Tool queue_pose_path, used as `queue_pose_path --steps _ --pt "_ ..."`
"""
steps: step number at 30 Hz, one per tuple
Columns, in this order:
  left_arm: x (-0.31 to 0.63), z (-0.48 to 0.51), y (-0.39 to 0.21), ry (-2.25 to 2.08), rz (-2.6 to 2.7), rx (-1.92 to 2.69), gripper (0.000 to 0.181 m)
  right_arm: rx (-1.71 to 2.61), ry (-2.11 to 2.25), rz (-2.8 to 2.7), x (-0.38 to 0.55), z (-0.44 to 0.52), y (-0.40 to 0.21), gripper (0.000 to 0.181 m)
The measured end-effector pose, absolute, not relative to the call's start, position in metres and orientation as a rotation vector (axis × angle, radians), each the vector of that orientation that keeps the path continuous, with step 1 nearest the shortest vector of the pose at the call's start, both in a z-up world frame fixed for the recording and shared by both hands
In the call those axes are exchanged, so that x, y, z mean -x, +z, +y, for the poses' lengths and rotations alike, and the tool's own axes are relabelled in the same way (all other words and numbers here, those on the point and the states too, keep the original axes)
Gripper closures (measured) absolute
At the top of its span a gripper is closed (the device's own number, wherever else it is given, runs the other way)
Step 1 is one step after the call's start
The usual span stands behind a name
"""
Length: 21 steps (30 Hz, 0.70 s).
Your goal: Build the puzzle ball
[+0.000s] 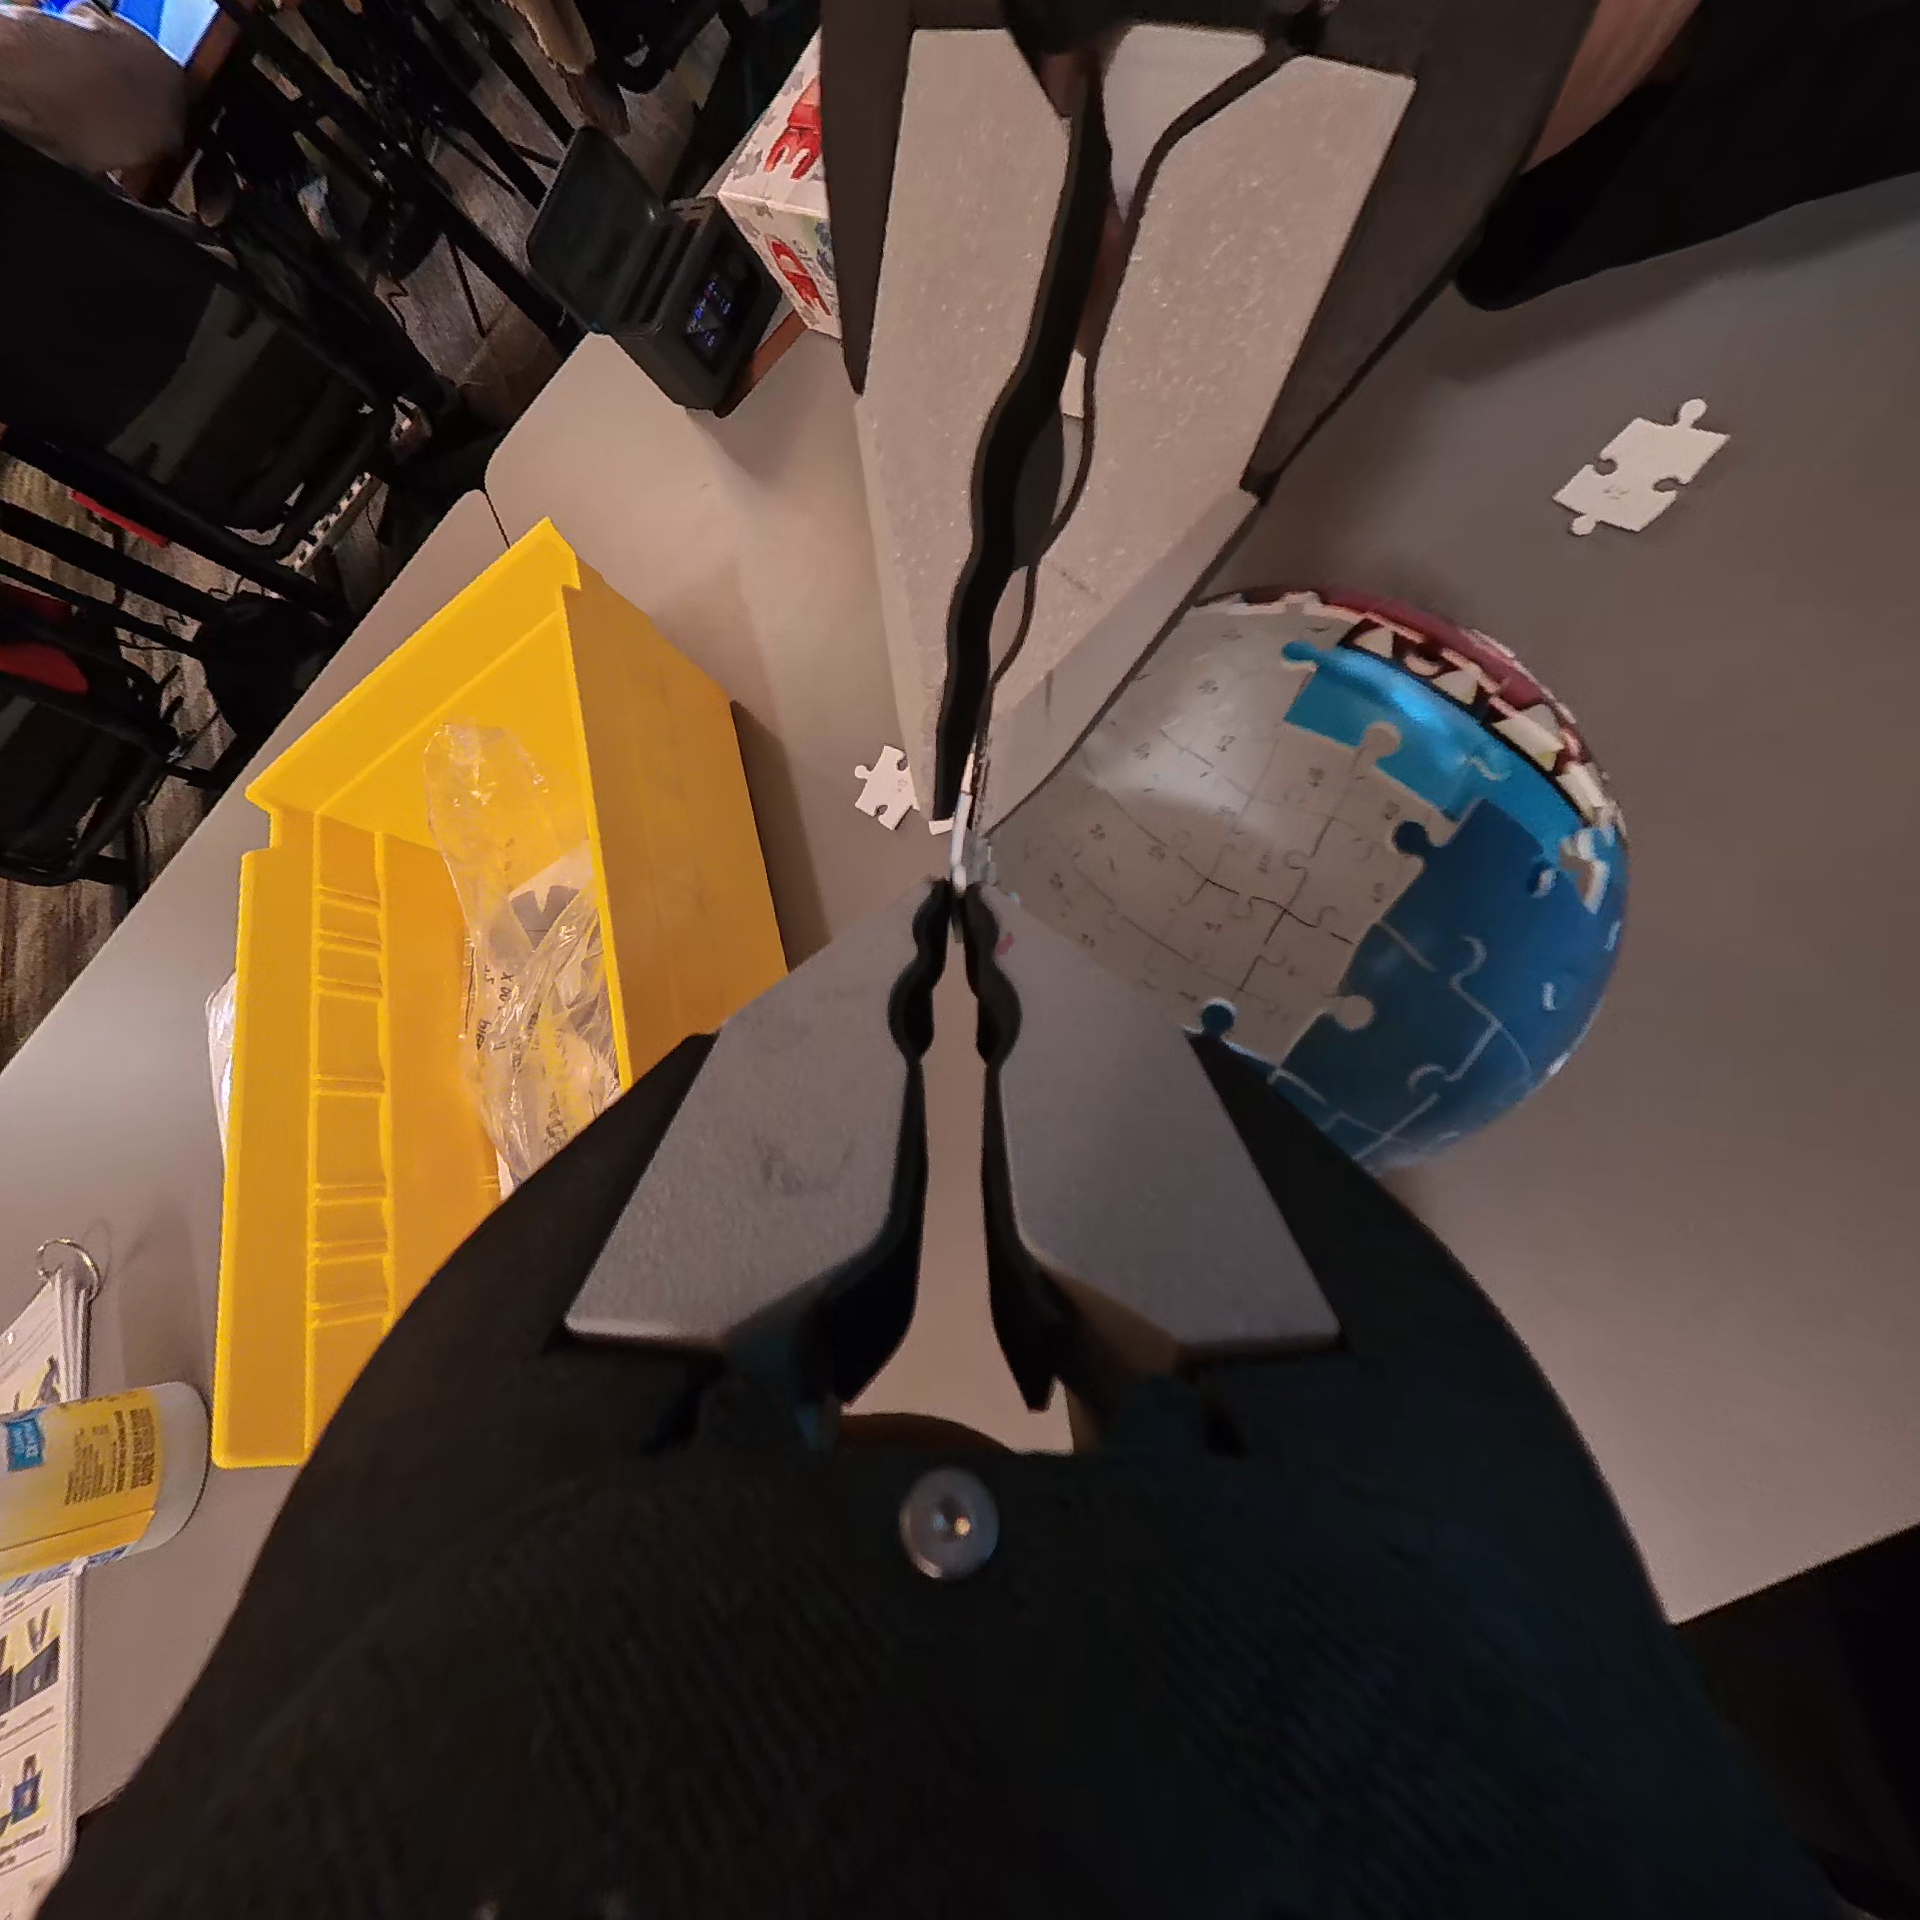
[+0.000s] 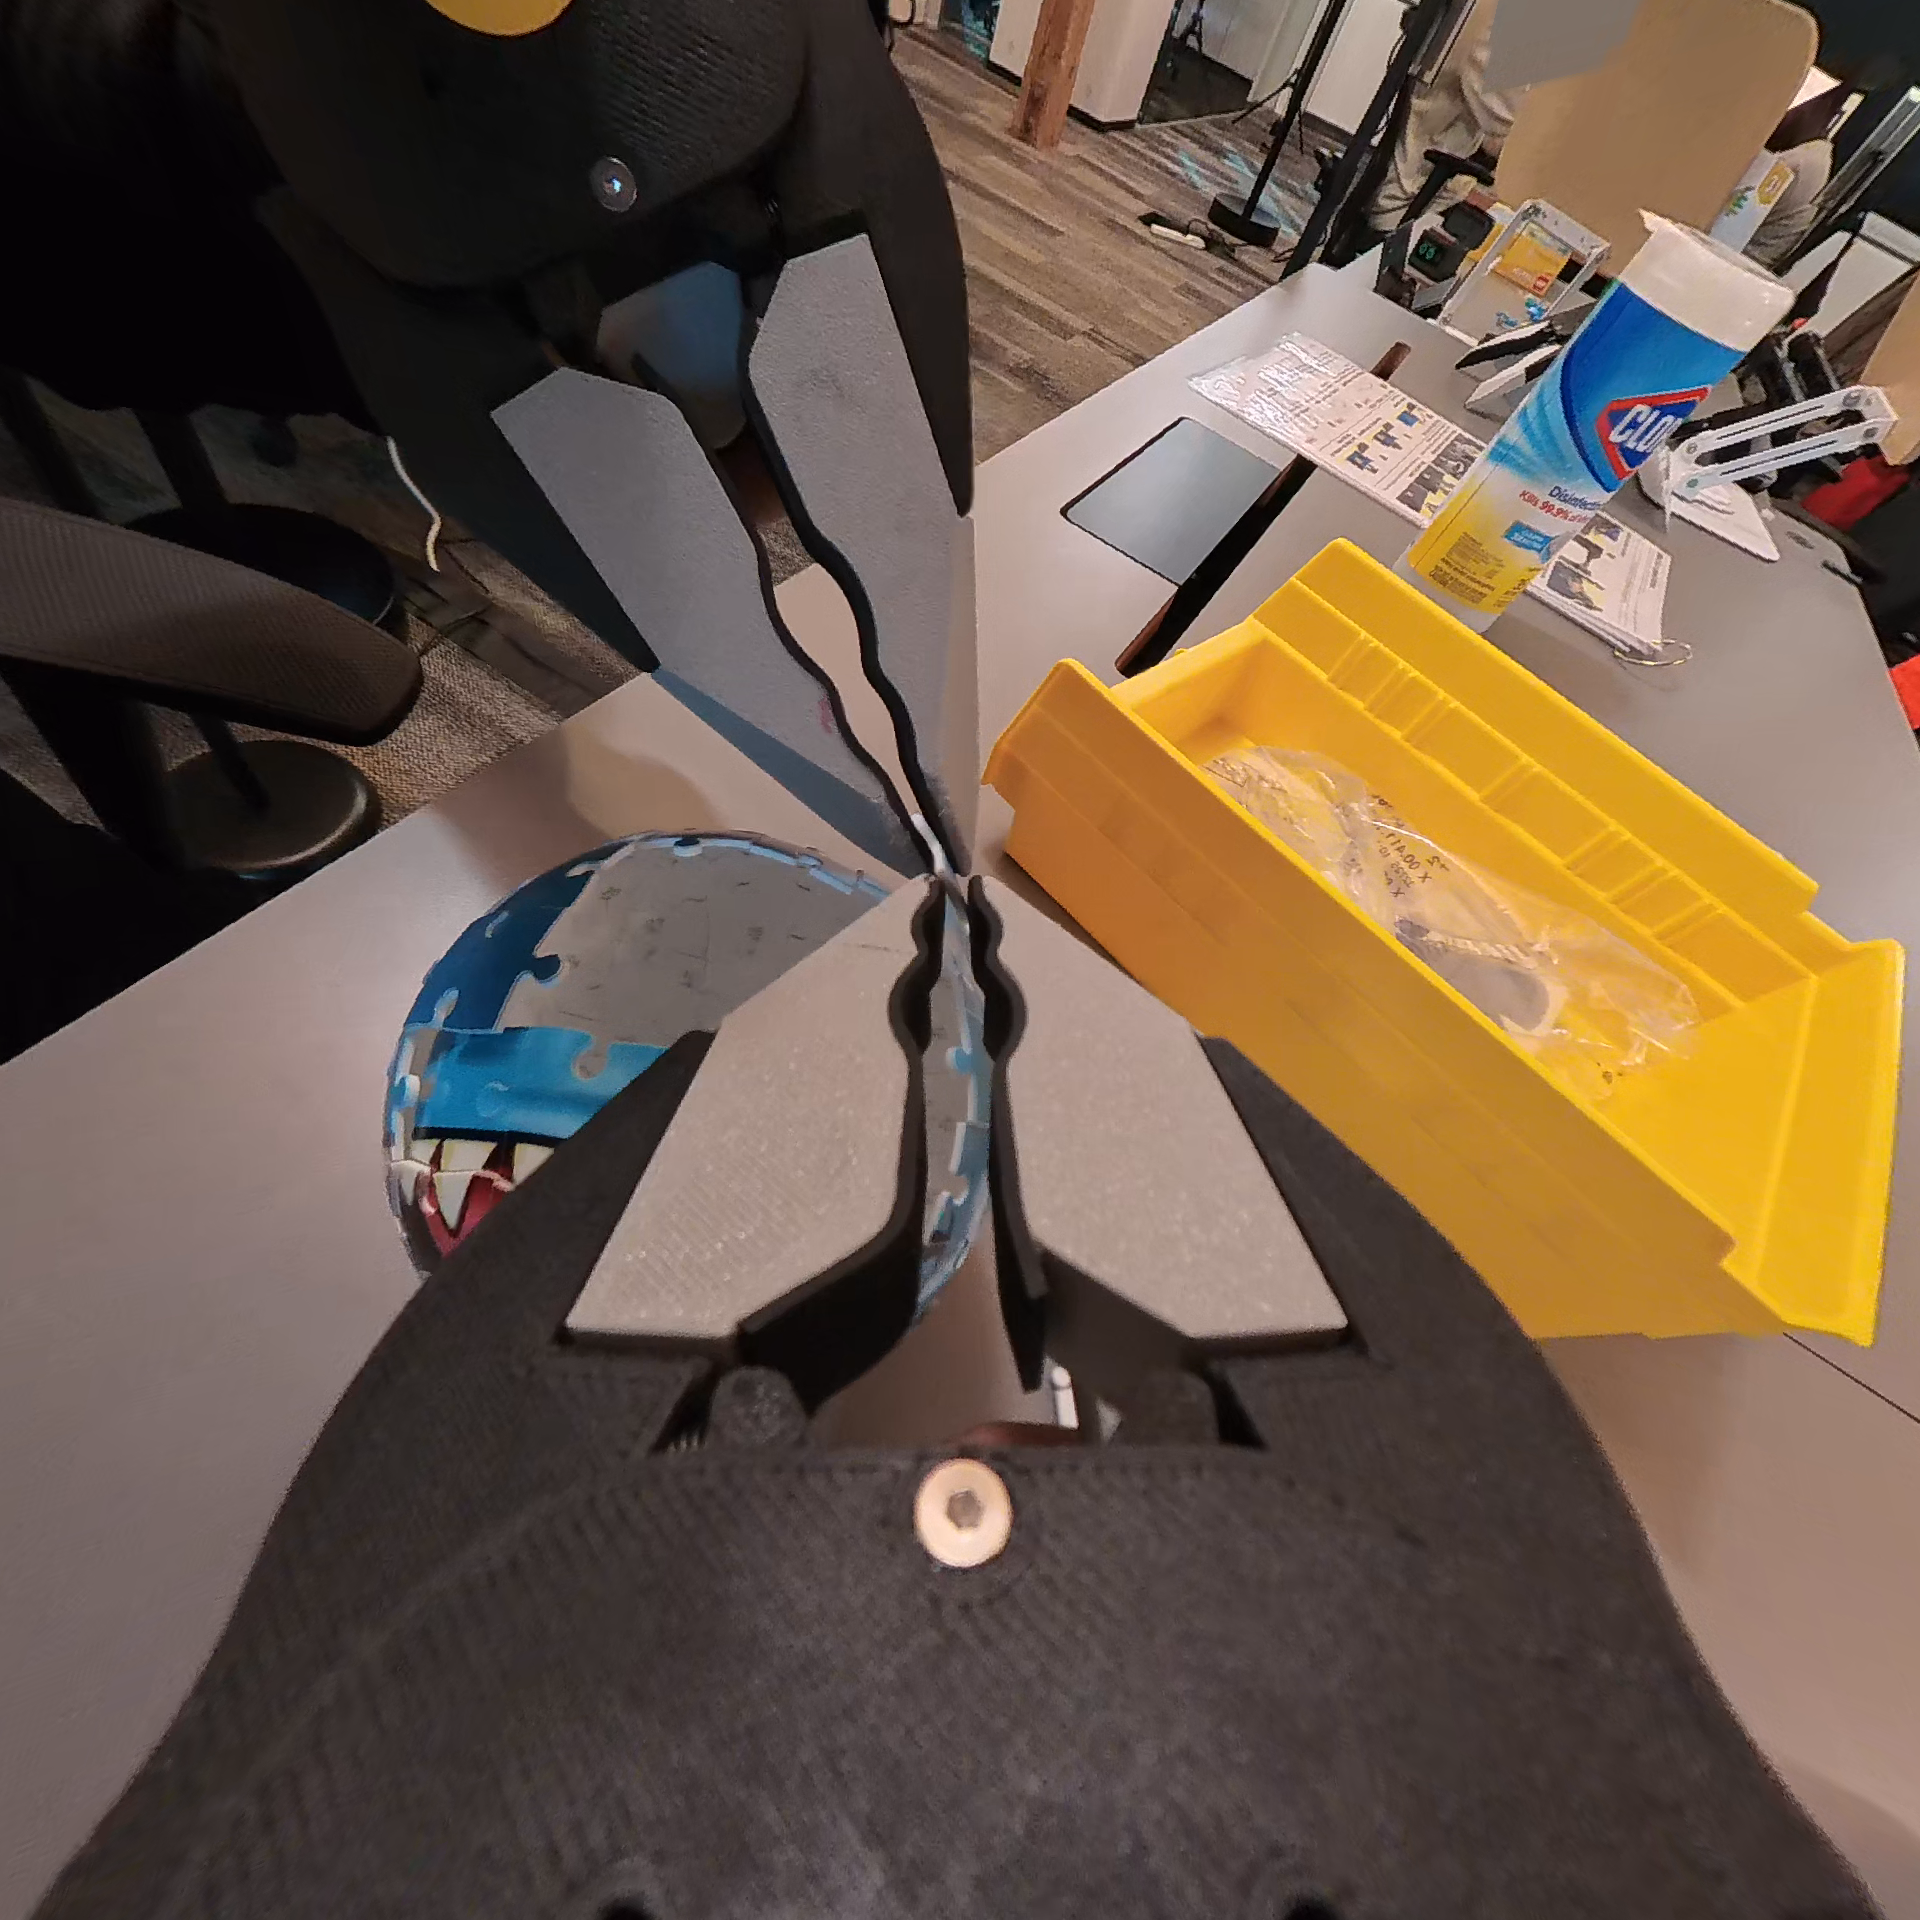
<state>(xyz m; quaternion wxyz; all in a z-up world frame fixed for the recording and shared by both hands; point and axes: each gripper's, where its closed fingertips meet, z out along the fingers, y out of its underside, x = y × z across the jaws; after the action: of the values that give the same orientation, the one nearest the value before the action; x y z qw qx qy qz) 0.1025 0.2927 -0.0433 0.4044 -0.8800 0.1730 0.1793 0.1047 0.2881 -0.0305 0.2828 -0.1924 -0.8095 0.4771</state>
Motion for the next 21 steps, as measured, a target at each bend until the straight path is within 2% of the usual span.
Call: queue_pose_path --steps 5,9,21 --pt "-0.1036 0.2915 -0.0437 0.436 0.431 2.223 0.181 0.5 1.266 -2.16 -0.1047 0.2876 -0.0303 0.181" --pt "-0.1066 0.2898 -0.0405 0.404 0.424 2.209 0.174 0.5 1.263 -2.155 -0.1042 0.2884 -0.0301 0.181" --pt "-0.1038 0.2897 -0.0382 0.406 0.414 2.202 0.181 0.487 1.24 -2.159 -0.1041 0.2893 -0.0331 0.181"
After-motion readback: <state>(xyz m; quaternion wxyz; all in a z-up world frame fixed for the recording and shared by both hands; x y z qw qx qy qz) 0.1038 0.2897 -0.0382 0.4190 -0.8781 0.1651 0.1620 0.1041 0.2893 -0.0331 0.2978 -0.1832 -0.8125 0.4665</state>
